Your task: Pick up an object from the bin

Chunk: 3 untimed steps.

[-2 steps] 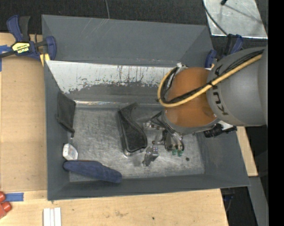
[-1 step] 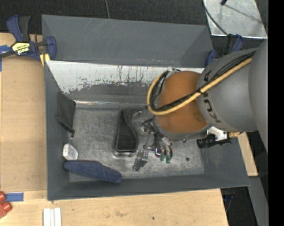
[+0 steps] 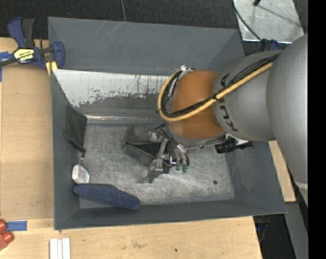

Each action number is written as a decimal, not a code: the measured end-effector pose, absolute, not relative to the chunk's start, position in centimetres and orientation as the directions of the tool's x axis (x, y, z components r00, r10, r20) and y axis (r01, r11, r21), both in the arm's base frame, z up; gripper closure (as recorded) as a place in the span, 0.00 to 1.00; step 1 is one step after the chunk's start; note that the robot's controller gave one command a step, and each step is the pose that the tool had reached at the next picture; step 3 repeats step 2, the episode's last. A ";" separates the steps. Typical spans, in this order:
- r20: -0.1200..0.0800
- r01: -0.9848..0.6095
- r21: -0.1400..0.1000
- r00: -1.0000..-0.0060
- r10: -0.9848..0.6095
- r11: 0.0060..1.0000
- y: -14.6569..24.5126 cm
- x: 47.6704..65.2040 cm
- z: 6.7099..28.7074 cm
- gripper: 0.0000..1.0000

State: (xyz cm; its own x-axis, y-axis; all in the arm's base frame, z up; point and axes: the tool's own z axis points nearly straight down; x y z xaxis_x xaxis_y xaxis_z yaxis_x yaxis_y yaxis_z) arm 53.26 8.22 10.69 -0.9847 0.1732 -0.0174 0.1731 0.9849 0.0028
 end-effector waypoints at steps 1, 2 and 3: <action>-0.036 0.172 0.011 -0.984 0.172 0.985 8.5 53.7 11.2 1.00; -0.005 0.194 0.001 -0.981 0.194 0.981 8.8 53.8 22.3 1.00; -0.005 0.194 0.001 -0.981 0.194 0.981 8.8 53.8 22.3 1.00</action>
Offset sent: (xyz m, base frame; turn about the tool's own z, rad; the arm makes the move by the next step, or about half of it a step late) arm 0.0000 0.0000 0.0000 0.0000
